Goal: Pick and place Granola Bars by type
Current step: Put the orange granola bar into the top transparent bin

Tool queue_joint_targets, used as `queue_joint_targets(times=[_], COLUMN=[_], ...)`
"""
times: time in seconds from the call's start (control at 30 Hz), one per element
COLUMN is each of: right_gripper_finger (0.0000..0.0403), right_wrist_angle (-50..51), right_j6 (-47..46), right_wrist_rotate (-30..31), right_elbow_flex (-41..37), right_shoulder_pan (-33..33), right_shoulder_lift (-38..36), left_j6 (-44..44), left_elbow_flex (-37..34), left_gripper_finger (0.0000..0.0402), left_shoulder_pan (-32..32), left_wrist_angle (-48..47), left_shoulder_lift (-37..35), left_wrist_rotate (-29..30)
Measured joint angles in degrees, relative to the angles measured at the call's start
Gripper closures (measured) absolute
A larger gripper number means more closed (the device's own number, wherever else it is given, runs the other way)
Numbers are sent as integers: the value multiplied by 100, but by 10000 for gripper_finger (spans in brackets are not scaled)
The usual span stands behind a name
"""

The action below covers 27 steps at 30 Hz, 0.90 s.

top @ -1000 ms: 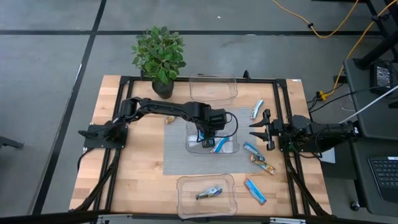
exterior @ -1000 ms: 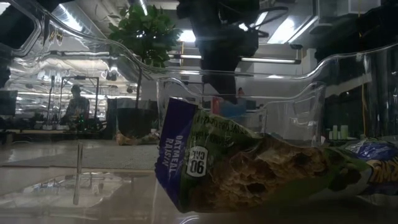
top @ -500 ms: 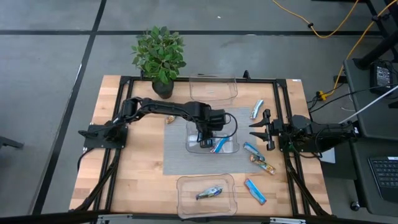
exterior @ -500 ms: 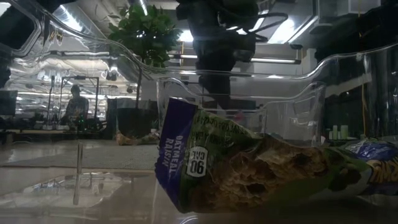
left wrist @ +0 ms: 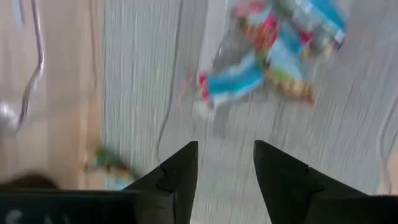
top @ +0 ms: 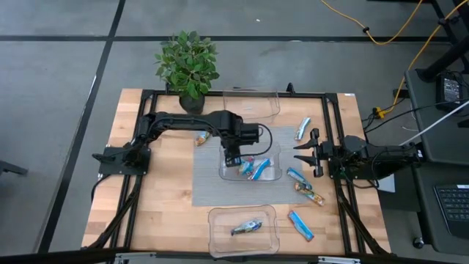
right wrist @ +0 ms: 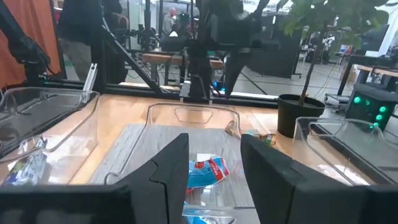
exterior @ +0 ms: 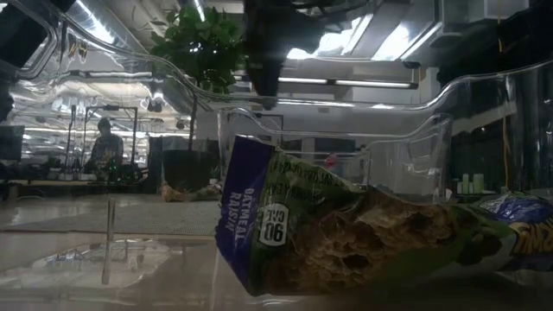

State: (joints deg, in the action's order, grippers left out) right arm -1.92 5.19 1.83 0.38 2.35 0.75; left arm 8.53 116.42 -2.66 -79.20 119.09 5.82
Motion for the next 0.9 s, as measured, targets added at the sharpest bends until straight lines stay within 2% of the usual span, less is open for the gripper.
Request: queue_joint_targets(times=[0.27,0.47,0.57,0.77,0.9], right_gripper_finger=[254,254,254,254,254], right_wrist_angle=[-2,-5,-5,-4,-3], right_j6=[302,463,474,448,436], right_wrist_rotate=[7,11,9,11,10], right_elbow_flex=[0,0,-2,-1,0], right_shoulder_pan=[0,0,0,0,0], right_shoulder_lift=[11,47,51,52,52], left_j6=[572,898,1140,1868,2413], left_elbow_flex=[-26,-706,-1522,-3811,-5178], left_gripper_finger=[254,254,254,254,254], left_shoulder_pan=[-42,-127,-217,-460,-636], left_wrist_angle=[-775,-576,19,2080,3268], left_shoulder_lift=[-158,-779,-1360,-2696,-3250], left_wrist_rotate=[598,827,816,685,577])
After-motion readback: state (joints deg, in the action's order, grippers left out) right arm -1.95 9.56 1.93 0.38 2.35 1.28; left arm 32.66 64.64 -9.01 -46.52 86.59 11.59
